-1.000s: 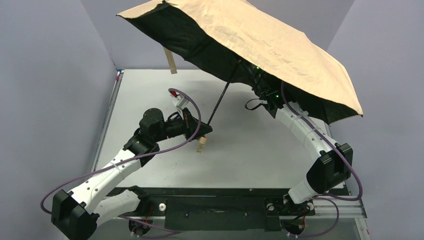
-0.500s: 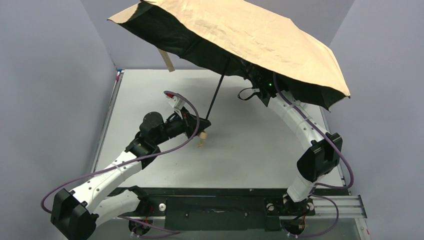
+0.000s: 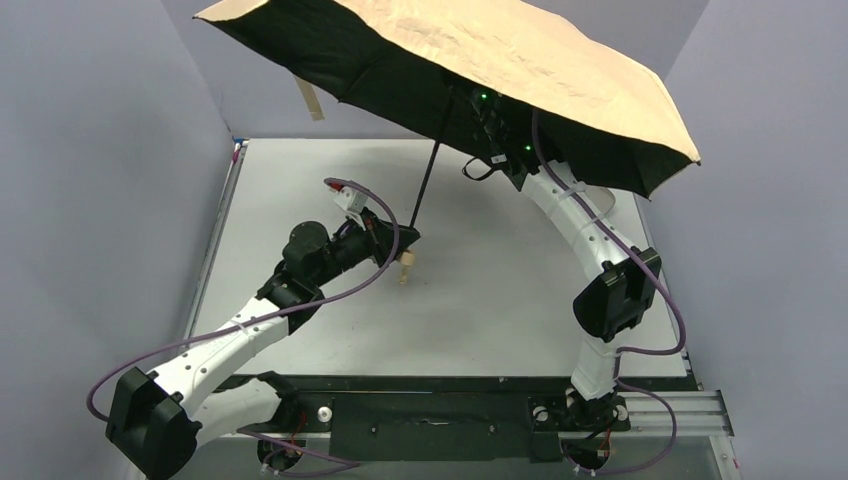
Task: Open the umbrella
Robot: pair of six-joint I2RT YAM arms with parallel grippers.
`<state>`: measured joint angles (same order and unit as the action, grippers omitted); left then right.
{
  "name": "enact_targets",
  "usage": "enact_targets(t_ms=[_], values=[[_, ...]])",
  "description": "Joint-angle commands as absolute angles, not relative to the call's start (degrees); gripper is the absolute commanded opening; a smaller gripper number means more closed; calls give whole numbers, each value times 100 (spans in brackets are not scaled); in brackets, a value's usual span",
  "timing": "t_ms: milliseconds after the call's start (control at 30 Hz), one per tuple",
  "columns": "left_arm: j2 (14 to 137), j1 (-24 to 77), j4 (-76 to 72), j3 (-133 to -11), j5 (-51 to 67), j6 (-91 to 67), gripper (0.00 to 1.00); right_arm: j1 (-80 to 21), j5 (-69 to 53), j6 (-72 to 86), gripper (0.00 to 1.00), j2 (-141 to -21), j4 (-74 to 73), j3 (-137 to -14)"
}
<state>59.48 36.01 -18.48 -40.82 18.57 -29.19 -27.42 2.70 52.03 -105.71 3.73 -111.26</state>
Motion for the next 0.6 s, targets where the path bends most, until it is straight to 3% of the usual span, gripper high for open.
enact_targets(t_ms=[0, 433, 467, 567], values=[[6047, 3863, -158, -3694, 3624, -2703, 0, -1533, 2738, 5019, 7, -10340, 2783, -12132], [6286, 3869, 275, -3831, 3723, -2791, 0, -1113, 3030, 4673, 7, -10610, 2916, -12851], [6309, 3872, 315, -3845, 3721, -2772, 0, -1097, 3000, 4792, 1, -10600, 2841, -12868], [6323, 3869, 361, -4013, 3645, -2613, 0, -1040, 2298, 5163, 0, -10512, 2754, -12616]])
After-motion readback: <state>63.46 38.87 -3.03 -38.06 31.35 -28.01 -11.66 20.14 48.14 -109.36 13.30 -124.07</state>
